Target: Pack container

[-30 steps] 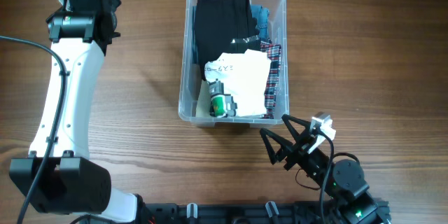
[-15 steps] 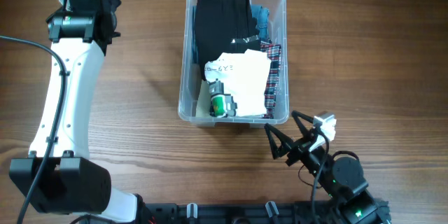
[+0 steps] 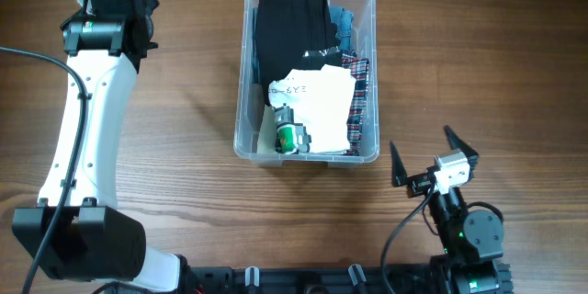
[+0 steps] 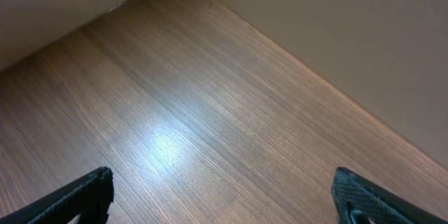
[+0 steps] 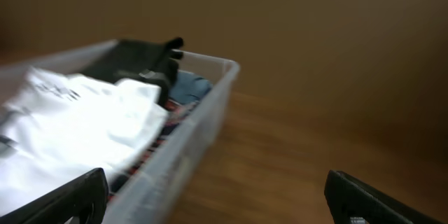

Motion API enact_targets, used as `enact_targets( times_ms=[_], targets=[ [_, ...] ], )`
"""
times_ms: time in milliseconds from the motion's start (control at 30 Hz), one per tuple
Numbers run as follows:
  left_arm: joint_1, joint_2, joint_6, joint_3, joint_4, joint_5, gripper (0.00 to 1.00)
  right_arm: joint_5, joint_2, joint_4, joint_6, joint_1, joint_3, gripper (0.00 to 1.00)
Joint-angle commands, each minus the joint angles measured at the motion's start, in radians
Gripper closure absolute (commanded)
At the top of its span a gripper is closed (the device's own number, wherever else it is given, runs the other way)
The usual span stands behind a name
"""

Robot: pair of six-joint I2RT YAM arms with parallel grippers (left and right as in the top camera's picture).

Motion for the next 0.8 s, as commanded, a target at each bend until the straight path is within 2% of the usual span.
enact_targets(
  times_ms=[0, 767],
  targets=[
    [0.004, 0.005, 0.005, -0.001, 0.002, -0.017, 0.00, -0.102, -0.015, 0.011, -0.283, -0.062, -0.002, 0.00],
    [0.004, 0.005, 0.004, -0.001, 0.002, -0.017, 0.00, -0.093, -0.015, 0.013, -0.310, -0.069, -0.002, 0.00]
  ],
)
